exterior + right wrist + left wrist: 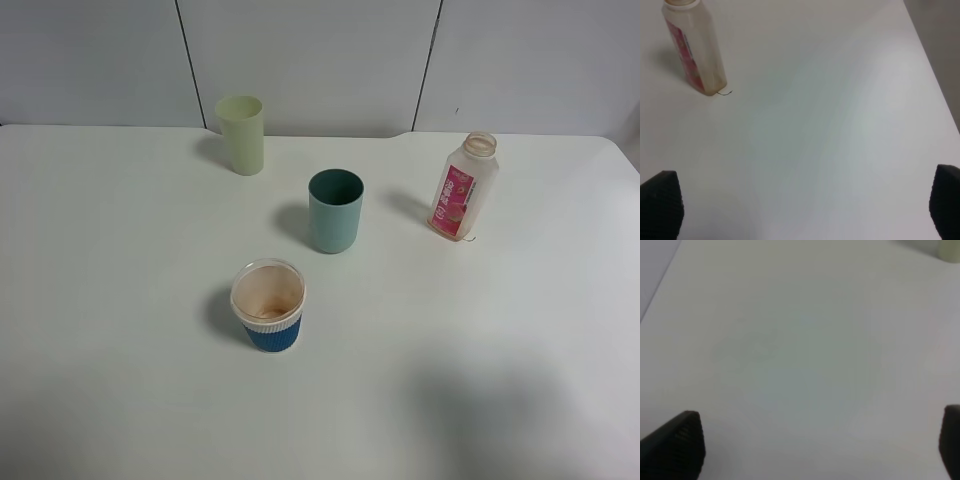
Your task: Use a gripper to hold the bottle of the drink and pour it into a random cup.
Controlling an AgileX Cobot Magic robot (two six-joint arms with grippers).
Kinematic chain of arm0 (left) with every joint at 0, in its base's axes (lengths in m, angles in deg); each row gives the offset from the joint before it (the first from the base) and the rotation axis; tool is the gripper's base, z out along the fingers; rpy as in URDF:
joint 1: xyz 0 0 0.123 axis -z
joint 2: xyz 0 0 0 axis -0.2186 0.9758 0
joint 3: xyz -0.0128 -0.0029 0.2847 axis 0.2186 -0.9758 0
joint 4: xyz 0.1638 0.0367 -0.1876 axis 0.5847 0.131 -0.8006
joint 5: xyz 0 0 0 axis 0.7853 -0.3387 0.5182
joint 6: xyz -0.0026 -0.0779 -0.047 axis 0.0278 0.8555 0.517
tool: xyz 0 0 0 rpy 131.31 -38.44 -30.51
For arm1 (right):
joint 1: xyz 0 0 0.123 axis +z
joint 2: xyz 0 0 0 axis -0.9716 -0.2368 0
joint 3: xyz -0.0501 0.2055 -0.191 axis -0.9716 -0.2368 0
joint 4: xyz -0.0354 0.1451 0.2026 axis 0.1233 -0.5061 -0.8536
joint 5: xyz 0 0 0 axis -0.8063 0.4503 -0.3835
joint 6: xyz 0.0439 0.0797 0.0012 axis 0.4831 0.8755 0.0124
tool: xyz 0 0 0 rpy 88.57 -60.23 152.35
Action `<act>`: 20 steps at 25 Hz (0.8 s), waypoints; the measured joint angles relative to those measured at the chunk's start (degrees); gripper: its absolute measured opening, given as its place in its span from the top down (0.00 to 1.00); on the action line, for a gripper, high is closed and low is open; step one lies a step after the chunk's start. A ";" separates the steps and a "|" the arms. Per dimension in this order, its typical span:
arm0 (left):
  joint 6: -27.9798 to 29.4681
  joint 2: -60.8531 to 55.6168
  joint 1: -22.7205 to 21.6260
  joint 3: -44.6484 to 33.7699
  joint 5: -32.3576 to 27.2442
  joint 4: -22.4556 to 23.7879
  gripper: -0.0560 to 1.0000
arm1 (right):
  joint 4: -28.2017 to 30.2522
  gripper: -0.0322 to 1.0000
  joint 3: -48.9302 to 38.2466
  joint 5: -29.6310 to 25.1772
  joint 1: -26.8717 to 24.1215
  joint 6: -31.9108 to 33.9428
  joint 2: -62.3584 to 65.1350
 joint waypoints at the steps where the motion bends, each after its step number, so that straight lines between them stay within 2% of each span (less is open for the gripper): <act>1: 0.00 0.00 0.00 0.00 0.00 0.00 0.07 | 0.00 0.02 0.00 0.00 0.00 0.00 0.00; 20: 0.00 0.00 0.00 0.00 0.00 0.00 0.07 | 0.00 0.02 0.00 0.00 0.00 0.00 0.00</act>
